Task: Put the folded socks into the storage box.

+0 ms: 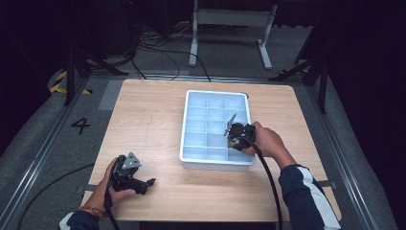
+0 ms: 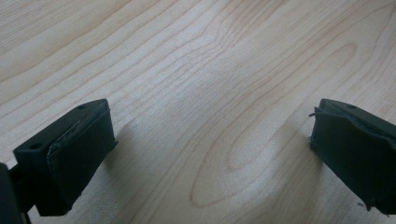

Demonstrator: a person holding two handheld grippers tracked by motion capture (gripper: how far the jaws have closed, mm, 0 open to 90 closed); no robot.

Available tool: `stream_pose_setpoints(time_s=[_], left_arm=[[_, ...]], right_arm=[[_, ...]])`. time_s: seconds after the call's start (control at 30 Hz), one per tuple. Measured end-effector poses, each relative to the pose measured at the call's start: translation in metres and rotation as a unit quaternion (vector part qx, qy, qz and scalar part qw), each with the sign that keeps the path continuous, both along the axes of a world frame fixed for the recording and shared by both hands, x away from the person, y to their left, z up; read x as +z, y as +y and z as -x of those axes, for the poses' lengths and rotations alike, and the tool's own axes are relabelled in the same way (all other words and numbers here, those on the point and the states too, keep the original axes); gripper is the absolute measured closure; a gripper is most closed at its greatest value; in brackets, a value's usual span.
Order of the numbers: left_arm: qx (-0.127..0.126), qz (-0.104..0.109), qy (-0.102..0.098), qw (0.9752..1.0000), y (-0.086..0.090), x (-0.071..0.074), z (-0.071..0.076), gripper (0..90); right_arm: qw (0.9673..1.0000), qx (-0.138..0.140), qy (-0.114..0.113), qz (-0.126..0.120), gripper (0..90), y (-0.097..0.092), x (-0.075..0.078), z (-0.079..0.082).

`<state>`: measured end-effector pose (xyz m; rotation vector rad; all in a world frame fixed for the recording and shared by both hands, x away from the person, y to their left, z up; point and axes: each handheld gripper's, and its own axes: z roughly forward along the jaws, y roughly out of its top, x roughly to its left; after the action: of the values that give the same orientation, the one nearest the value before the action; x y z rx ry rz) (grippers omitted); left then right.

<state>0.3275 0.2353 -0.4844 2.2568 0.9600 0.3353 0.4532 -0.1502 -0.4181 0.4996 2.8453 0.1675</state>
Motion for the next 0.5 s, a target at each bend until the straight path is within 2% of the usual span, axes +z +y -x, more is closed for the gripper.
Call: stream_pose_setpoints(time_s=[0.33, 0.5], left_arm=[[0.0, 0.0, 0.0, 1.0, 0.0, 0.0, 0.0, 0.0], [0.0, 0.0, 0.0, 1.0, -0.0001, 0.0, 0.0, 0.0]], right_arm=[[1.0, -0.002, 0.006, -0.004, 70.1, -0.0006, -0.0004, -0.0024], [0.9998, -0.013, 0.005, -0.016, 66.0, -0.0037, 0.0006, -0.0027]])
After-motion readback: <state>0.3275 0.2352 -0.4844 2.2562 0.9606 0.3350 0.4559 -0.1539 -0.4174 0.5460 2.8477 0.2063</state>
